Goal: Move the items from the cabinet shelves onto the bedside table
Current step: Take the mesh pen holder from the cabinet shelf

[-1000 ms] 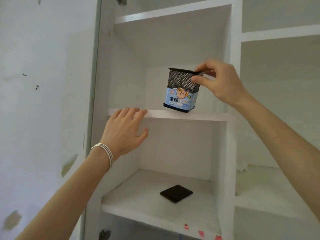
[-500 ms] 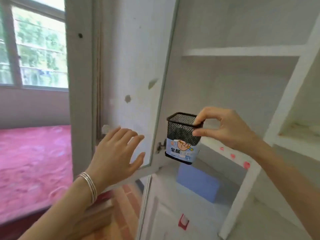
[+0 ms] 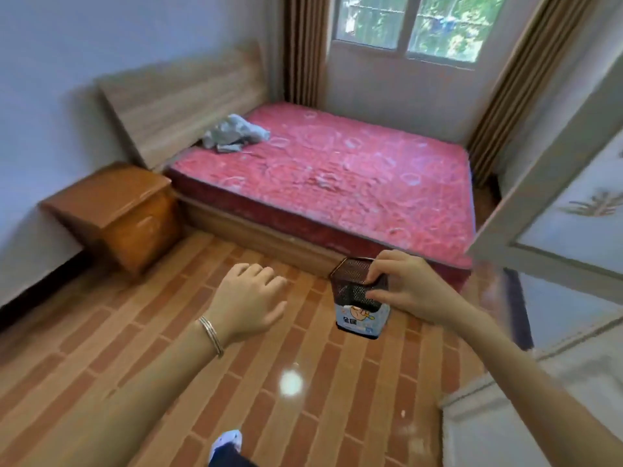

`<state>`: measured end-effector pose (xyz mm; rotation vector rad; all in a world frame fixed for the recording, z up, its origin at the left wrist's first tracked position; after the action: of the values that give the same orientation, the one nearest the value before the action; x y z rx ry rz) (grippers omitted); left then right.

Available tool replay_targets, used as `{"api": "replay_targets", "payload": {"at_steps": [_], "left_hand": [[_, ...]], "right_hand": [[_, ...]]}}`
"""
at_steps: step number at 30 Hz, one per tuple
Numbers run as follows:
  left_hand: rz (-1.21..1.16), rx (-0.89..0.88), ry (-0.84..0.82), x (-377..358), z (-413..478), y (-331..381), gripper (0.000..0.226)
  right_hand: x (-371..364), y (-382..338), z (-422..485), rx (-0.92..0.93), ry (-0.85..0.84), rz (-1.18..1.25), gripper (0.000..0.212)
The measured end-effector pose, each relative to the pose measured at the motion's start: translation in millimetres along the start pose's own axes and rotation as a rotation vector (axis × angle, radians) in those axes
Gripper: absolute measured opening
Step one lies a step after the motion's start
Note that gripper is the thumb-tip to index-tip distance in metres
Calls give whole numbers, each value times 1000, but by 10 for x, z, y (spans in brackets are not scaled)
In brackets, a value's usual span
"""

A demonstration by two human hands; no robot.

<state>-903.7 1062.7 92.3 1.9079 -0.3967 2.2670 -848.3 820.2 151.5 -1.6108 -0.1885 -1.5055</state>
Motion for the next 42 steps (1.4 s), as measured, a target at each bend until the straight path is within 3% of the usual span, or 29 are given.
{"api": "replay_targets", "payload": {"at_steps": [8, 18, 28, 42], "left_hand": [[70, 387, -120, -240, -1248, -1790, 49], [93, 563, -38, -142, -1643, -3662, 52], [87, 641, 8, -671, -1407, -4612, 55], [105, 951, 16, -995, -130, -6234, 52]], "right_hand": [[-1352, -1063, 1809, 248, -203, -18, 15], [-2077, -2185, 3522, 406, -183, -7, 13], [-2679, -2083, 4860, 468, -271, 3, 11], [-2941, -1950, 7580, 687, -376, 108, 11]]}}
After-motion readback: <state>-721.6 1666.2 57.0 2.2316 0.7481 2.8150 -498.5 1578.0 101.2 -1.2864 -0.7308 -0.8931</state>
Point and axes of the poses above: each hand's wrist, its own z-axis towards the middle knuckle, its own x-axis out of the back of the hand, y = z × x, the point moved 4 cm from there along z, towards the middle knuckle, and after that the axes turned 3 degrees about z, right-handed, at the moved point
